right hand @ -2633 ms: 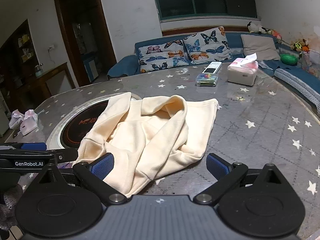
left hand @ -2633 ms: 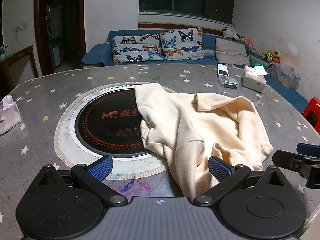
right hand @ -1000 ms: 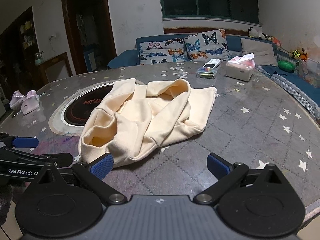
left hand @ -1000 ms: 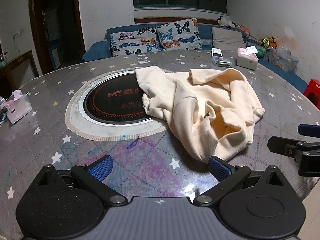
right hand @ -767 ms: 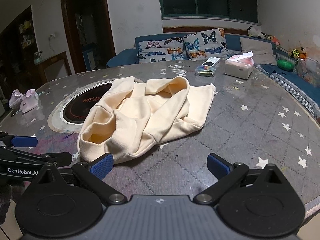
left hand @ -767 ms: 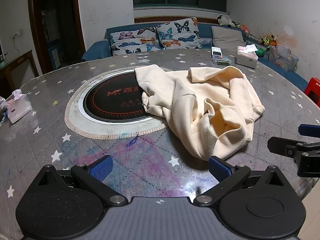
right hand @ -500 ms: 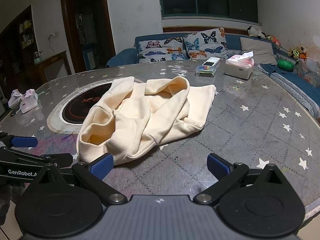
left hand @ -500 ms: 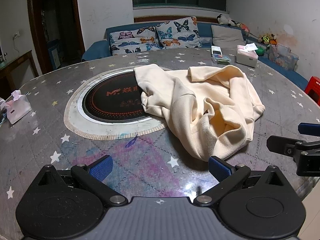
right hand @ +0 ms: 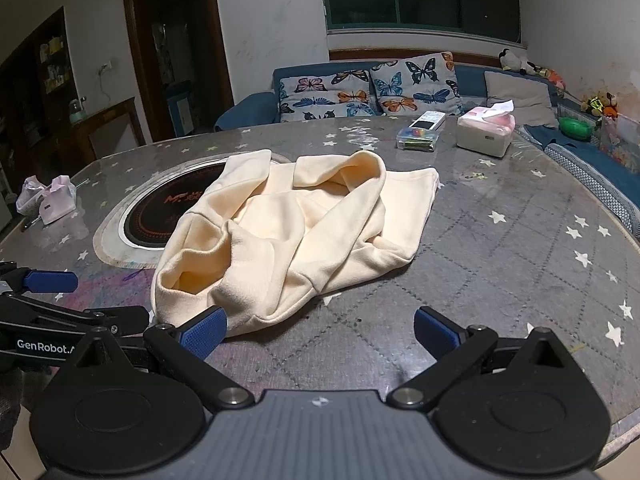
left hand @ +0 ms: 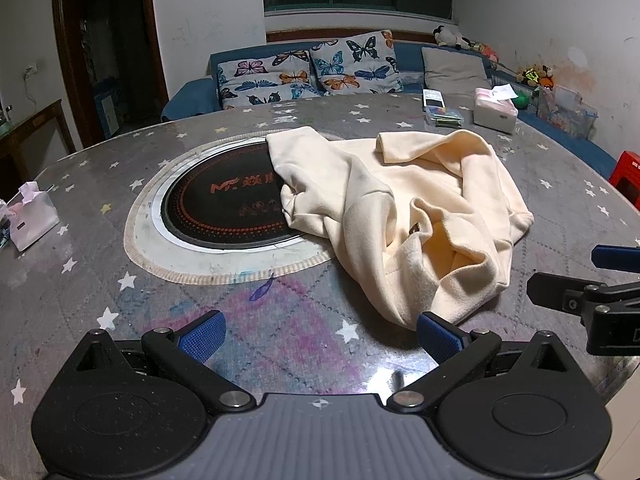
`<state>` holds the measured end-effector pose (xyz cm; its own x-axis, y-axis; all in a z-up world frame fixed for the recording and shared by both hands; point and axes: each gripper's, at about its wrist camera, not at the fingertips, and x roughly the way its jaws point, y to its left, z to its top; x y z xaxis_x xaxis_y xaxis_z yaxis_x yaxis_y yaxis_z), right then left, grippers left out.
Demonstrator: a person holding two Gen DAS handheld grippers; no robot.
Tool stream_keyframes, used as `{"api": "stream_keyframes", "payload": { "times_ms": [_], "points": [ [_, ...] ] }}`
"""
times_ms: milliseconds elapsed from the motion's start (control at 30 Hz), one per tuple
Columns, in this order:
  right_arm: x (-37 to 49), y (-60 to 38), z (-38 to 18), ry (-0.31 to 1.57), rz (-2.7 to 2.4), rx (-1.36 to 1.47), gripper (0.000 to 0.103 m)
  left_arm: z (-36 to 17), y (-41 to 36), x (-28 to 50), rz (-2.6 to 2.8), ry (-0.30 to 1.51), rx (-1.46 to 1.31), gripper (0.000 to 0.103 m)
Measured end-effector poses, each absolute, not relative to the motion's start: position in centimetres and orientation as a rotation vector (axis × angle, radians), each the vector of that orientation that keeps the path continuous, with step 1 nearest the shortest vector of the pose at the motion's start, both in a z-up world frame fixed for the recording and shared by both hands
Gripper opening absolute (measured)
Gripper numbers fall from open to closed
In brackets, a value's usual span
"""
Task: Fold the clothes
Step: 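Move both grippers toward the crumpled cream sweatshirt on the table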
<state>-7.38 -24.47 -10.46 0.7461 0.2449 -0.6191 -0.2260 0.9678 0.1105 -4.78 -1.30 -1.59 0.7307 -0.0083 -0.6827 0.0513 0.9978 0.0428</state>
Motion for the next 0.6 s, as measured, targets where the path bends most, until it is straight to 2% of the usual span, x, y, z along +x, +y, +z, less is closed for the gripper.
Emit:
{"api": "stream_keyframes", "payload": {
  "times_ms": [600],
  "points": [
    [-5.0,-24.1,-9.9,0.681,0.267,0.003,0.101,-0.7,-0.9,-2.8,-0.021,0.751,0.074,0.103]
  ]
}}
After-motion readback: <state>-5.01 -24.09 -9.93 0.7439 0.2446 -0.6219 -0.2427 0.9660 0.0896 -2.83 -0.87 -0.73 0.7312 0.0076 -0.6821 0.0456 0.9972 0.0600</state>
